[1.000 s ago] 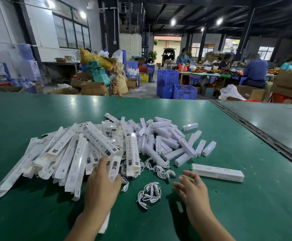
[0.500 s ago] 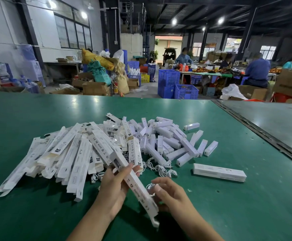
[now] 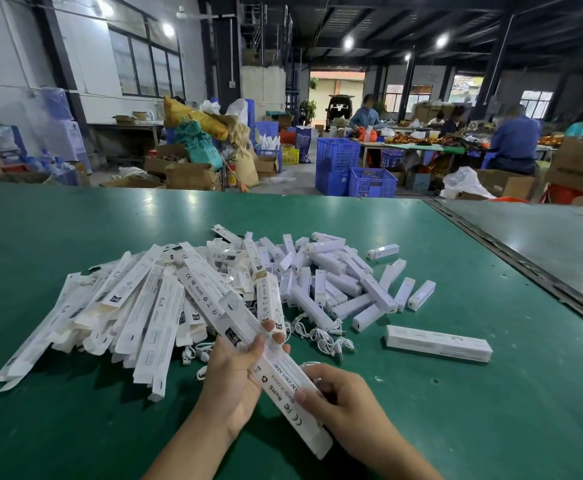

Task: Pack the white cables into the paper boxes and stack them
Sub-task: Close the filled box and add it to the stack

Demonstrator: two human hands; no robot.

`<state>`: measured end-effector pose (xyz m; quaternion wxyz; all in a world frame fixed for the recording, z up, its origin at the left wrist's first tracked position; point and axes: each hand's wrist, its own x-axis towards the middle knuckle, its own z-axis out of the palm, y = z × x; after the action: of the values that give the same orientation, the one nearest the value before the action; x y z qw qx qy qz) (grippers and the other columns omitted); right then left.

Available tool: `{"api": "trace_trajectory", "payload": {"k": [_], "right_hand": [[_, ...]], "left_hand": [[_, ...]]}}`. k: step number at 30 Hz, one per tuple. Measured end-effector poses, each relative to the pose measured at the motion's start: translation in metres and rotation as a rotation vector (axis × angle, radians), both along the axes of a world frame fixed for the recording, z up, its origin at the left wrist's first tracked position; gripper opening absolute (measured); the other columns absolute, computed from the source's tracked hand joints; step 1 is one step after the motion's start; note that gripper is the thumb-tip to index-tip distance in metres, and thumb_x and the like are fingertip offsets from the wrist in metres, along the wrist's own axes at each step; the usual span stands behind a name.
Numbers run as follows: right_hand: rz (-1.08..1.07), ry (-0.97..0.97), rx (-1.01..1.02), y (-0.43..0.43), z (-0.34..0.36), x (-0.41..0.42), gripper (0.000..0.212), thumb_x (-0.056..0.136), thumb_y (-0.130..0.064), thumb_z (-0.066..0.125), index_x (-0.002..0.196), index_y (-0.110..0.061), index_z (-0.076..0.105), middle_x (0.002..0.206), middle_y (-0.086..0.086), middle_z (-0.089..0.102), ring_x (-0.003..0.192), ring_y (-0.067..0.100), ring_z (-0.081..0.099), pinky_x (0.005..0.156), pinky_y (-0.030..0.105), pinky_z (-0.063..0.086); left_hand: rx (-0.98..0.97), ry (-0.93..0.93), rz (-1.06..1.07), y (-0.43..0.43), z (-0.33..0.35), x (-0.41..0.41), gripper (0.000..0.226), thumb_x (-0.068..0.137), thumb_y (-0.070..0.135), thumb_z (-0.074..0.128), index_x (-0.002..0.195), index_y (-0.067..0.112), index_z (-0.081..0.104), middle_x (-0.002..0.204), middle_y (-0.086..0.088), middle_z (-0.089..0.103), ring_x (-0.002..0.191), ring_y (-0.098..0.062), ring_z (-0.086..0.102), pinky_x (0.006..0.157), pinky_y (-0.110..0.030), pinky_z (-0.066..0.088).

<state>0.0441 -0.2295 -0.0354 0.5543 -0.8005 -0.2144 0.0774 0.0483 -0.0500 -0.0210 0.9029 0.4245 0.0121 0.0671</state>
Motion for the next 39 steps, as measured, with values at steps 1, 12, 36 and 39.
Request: {"api": "trace_trajectory", "payload": {"k": [1,12,36,39], "right_hand": [[-0.013,-0.018,-0.010,0.000,-0.001,0.000,0.020,0.086,-0.044,0.064,0.105,-0.039,0.066,0.084,0.010,0.072,0.064,0.012,0.058,0.061,0.032,0.047],[-0.193,0.064,0.209,-0.001,-0.004,0.004,0.009,0.092,-0.027,0.066,0.101,-0.025,0.069,0.086,0.003,0.076,0.071,0.014,0.070,0.058,0.027,0.052],[-0.248,0.076,0.420,-0.003,-0.001,0.005,0.021,0.099,-0.032,0.052,0.087,-0.016,0.060,0.071,0.007,0.059,0.064,0.020,0.053,0.064,0.038,0.045],[-0.130,0.124,0.471,-0.007,0.002,0.006,0.029,0.085,-0.021,0.042,0.097,-0.013,0.067,0.087,0.013,0.070,0.076,0.023,0.063,0.073,0.038,0.052]], "left_hand": [[-0.013,0.002,0.005,-0.002,0.000,0.000,0.043,0.079,0.001,0.057,0.120,0.013,0.057,0.097,-0.015,0.072,0.081,-0.026,0.072,0.067,-0.040,0.062],[0.172,0.043,0.042,-0.004,-0.006,0.001,0.065,0.079,0.018,0.068,0.137,0.032,0.043,0.121,-0.009,0.067,0.106,-0.023,0.070,0.093,-0.046,0.056],[1.129,-0.315,0.115,-0.020,-0.015,-0.014,0.056,0.076,0.042,0.080,0.127,0.042,0.057,0.145,0.040,0.033,0.131,0.000,0.050,0.108,-0.024,0.044],[1.106,-0.302,0.198,-0.017,-0.014,-0.014,0.046,0.079,0.032,0.081,0.119,0.044,0.062,0.145,0.030,0.043,0.130,-0.001,0.050,0.106,-0.021,0.043]]}}
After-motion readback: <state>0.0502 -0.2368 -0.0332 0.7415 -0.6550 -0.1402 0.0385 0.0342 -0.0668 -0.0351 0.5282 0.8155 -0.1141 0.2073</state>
